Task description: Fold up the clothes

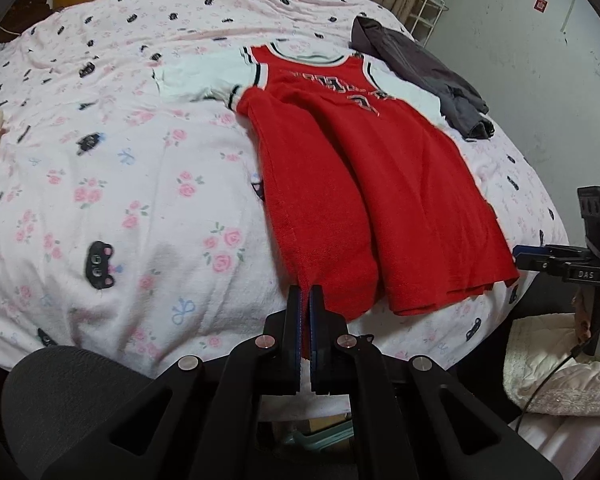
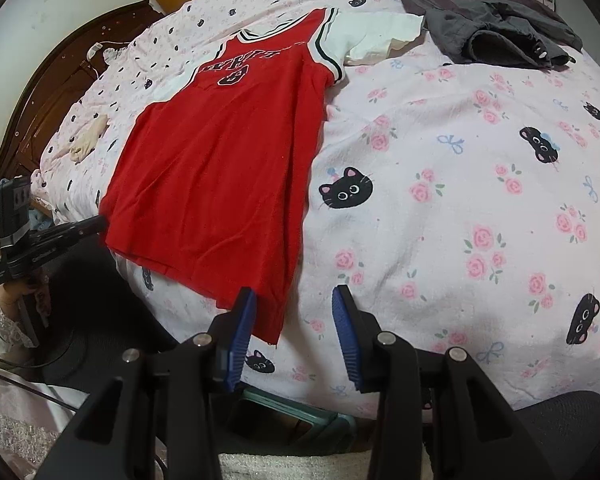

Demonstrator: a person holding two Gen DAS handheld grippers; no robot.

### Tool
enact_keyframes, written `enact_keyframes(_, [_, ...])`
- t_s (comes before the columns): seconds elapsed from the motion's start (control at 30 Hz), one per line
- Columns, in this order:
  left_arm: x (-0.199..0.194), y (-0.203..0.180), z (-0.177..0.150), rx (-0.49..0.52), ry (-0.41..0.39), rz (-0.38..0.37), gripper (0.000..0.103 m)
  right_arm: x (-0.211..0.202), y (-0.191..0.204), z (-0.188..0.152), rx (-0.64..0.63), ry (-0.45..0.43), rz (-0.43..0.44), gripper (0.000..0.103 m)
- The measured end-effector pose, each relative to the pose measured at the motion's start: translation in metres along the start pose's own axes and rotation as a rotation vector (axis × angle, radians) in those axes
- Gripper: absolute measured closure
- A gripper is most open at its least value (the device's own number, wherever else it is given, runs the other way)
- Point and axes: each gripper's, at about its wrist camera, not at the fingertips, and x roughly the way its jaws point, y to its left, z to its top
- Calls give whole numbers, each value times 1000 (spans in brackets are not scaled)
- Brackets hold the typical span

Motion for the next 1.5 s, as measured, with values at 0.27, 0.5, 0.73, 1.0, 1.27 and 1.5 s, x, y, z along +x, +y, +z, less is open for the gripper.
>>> enact_keyframes(0.27, [-28, 8, 1, -16, -30, 56, 101, 1, -5, 2, 17, -1, 18, 62])
enact_keyframes(0.5, [-32, 33, -5, -52, -7, 157, 101, 0, -4, 6, 11, -4, 33, 62])
enact_keyframes(0.73, [-24, 49, -7, -51, 17, 252, 101, 2, -5, 8, 12, 4, 36, 62])
enact_keyframes(1.0, [-2, 63, -10, -40, 99, 336, 101, 6, -14, 7, 47, 21, 60, 62])
enact_keyframes(1.27, [-10, 87, -12, -76, 100, 365, 103, 9, -19, 11, 80, 18, 94, 62])
enact_keyframes(1.5, [-16, 76, -3, -50, 47, 317, 103, 23, -21, 16, 109, 36, 139, 62])
